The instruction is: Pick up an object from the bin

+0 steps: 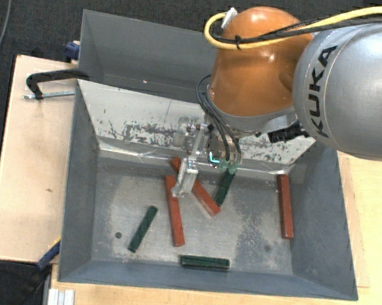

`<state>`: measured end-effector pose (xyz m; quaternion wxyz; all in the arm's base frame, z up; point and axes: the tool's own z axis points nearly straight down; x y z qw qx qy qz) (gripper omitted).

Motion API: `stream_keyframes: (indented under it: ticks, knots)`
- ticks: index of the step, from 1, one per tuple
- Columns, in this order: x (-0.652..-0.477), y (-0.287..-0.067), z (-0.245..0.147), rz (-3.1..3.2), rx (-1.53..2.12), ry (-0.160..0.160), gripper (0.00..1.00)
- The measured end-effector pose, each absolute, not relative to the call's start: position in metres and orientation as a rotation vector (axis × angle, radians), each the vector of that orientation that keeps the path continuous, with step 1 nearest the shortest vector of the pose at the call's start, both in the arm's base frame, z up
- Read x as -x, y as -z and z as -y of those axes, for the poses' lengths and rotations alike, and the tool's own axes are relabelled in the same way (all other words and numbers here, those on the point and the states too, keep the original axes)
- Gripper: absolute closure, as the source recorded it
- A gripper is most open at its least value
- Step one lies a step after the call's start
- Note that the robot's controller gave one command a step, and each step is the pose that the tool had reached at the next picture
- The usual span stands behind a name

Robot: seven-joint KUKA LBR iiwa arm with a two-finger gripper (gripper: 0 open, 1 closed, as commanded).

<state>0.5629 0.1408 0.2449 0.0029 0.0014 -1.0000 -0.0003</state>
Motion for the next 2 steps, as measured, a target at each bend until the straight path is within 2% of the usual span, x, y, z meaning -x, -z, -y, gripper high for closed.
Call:
stream_keyframes:
  ticks: [1,2]
  knots:
    - [-0.565,-0.249,-0.14,3.144,0.0,0.003,0.0]
    - [-0.563,-0.172,-0.108,3.145,0.085,0.004,0.0]
